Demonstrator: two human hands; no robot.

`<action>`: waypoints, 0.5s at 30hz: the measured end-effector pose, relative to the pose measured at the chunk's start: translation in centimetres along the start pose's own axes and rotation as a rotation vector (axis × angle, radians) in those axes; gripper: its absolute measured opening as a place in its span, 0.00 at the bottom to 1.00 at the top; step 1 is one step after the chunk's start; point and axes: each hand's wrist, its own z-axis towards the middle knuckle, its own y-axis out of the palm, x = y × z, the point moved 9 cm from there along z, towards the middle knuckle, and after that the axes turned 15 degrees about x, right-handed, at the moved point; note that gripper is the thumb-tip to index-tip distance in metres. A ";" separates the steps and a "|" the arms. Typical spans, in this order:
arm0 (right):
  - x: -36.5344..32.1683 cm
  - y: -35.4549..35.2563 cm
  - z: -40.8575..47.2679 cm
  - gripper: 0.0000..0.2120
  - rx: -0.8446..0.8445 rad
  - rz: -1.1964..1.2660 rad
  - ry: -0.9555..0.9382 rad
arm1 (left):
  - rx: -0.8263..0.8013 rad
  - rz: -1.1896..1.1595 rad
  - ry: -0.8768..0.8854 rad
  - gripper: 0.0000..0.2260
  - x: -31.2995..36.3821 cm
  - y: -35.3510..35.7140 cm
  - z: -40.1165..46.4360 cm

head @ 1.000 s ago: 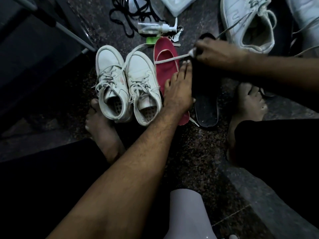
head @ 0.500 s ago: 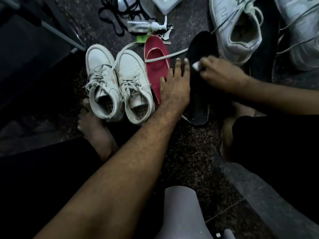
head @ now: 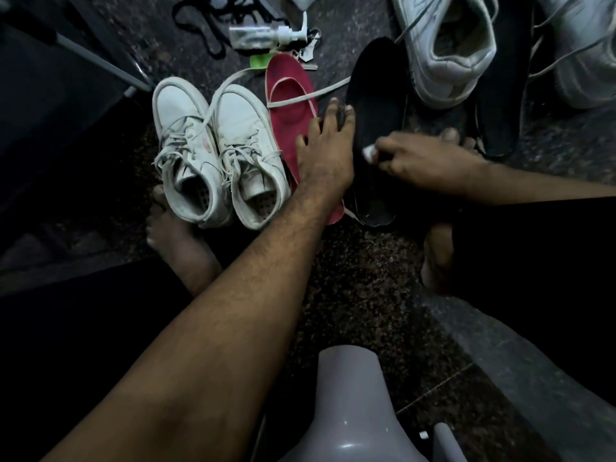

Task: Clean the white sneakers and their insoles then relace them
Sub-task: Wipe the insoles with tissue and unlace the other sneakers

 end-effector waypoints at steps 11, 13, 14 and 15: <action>-2.8 -0.6 -1.2 0.12 0.040 0.085 -0.189 | 0.015 0.008 -0.016 0.39 0.1 -0.1 0.1; -6.5 1.2 -2.3 0.10 -0.156 0.163 -0.412 | 0.012 0.013 -0.012 0.39 0.2 -0.1 0.0; -6.3 1.0 -2.3 0.13 -0.113 0.180 -0.432 | 0.011 0.013 -0.011 0.39 0.2 -0.1 0.0; -4.7 0.7 -2.1 0.16 -0.110 0.171 -0.323 | 0.011 0.013 -0.013 0.39 0.2 0.0 0.0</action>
